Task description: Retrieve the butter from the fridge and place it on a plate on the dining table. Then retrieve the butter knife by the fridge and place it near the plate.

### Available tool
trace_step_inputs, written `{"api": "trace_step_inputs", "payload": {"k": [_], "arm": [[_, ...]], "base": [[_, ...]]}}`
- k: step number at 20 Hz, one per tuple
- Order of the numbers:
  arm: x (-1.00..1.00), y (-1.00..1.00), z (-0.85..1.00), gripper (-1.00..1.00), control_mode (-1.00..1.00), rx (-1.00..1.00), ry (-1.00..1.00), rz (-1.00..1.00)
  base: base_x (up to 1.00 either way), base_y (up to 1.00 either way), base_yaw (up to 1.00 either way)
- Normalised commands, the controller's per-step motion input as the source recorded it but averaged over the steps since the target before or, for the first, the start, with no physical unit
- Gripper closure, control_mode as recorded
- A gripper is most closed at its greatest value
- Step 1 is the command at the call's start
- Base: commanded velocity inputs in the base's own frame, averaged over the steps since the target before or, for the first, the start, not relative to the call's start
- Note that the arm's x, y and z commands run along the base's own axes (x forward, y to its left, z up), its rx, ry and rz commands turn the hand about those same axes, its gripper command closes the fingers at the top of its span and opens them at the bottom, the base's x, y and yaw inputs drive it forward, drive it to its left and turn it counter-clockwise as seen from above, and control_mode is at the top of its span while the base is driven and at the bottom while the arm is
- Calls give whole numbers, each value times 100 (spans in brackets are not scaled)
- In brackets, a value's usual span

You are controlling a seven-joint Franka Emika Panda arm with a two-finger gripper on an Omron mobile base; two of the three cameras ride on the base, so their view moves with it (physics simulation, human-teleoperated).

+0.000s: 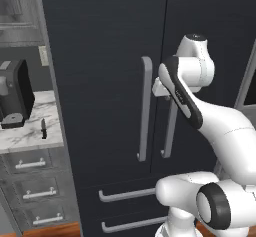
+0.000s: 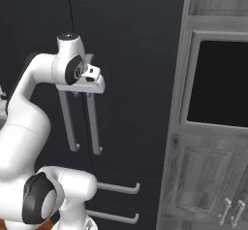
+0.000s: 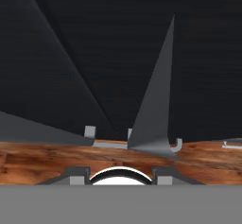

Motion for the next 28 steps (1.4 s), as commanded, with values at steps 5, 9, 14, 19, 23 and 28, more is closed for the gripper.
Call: {"api": "trace_step_inputs", "payload": {"k": [5,9,14,19,23,28], "arm": [[0,0,0,-100,100,0,0,0],[0,0,0,-100,100,0,0,0],[0,0,0,-100,100,0,0,0],[0,0,0,-100,100,0,0,0],[-3,0,-1,-100,-100,0,0,0],[0,8,-11,-100,-100,-1,-10,-3]], "base": [[-1,0,0],[-47,-5,-5],[-65,-13,-4],[-55,0,-4],[-20,1,0],[0,0,0]]}}
